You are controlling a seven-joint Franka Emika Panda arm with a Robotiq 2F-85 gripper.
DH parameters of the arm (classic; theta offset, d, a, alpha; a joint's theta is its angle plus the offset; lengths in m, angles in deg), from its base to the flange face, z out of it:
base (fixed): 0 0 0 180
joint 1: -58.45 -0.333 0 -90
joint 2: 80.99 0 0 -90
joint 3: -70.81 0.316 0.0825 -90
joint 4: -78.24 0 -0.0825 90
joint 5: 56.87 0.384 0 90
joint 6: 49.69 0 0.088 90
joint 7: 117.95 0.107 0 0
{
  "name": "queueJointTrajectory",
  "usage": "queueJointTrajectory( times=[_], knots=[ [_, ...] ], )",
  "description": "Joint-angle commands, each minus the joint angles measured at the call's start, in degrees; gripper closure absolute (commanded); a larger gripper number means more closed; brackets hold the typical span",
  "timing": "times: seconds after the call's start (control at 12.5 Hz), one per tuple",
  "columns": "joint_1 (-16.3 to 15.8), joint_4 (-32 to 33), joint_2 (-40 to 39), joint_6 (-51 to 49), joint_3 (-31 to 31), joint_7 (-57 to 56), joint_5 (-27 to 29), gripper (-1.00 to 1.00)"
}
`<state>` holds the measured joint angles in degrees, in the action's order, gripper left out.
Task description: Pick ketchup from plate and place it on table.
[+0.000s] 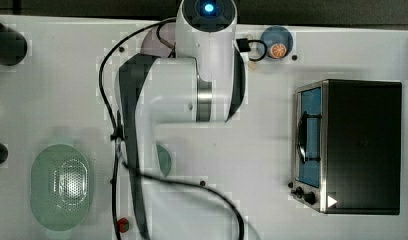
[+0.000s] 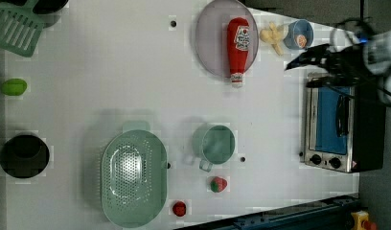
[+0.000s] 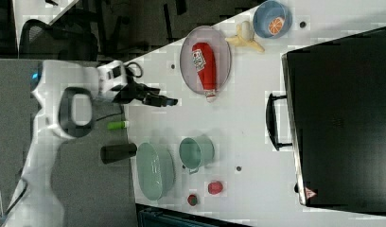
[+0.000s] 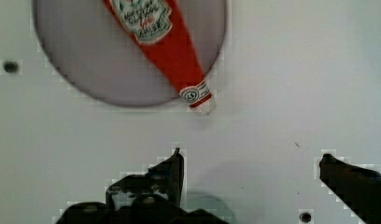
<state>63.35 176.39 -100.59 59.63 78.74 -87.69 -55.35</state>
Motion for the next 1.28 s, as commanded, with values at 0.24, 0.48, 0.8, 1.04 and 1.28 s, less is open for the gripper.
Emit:
queueJointTrajectory(
  times=[0.24,0.48,0.8,1.04,1.28],
  knots=[
    [-1.9,-7.5,-8.0,2.3,0.0,-13.9,-4.1,-1.0],
    [-3.6,-11.4,-14.1,6.3,0.0,-15.6,-6.7,-1.0],
    [-5.0,-13.0,-20.7,13.1,-0.1,-15.6,-9.8,-1.0],
    [-5.0,-13.0,-23.6,18.5,-0.2,-15.6,-10.2,-1.0],
    [-5.0,-13.0,-26.3,20.7,-0.2,-15.6,-10.7,-1.0]
  ],
)
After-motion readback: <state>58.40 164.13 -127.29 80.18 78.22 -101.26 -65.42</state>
